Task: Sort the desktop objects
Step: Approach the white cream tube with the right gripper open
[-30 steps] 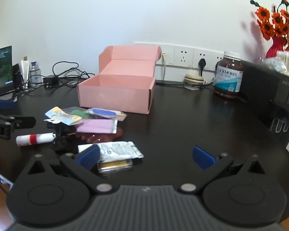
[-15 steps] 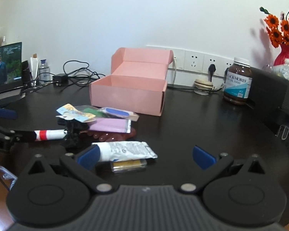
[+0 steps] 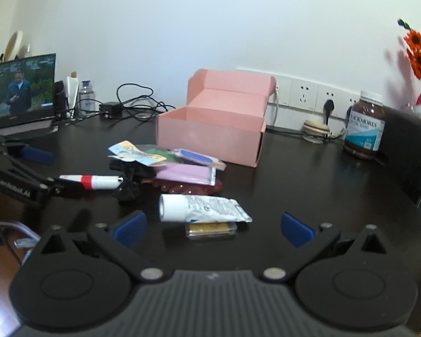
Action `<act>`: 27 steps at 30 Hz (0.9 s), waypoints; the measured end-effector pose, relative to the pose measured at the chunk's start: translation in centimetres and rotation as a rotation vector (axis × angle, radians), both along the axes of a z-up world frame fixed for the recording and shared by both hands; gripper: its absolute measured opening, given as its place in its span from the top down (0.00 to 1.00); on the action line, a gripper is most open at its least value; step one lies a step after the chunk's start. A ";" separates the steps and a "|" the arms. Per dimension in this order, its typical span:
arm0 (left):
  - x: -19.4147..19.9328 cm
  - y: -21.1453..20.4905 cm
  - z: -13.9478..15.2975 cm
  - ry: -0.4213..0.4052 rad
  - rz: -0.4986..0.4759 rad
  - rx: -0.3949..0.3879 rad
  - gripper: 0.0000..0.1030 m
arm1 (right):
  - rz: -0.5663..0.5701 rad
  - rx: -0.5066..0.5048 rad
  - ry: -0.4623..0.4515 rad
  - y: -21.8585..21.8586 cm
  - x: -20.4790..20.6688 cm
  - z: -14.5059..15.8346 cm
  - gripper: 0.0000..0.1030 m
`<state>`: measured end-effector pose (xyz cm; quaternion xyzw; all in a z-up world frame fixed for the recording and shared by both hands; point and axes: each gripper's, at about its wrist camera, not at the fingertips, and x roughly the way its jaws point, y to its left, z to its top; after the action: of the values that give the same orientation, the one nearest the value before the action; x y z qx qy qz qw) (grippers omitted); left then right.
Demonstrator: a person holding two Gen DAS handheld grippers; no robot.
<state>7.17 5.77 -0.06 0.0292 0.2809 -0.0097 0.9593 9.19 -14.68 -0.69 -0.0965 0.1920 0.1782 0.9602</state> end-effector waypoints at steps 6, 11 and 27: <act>0.8 -0.3 -0.1 0.014 0.013 0.012 0.00 | -0.003 -0.011 0.000 0.2 0.3 -0.2 0.01; 1.4 -0.2 -0.2 0.041 0.025 0.010 0.00 | -0.023 -0.027 0.016 0.2 1.1 -0.6 0.01; 0.5 0.9 0.3 0.084 0.060 0.047 0.00 | -0.015 -0.077 0.037 0.6 1.9 -0.9 0.01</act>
<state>7.63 6.65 0.21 0.0430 0.3219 0.0245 0.9455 11.10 -14.09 -1.62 -0.1286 0.2172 0.1652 0.9534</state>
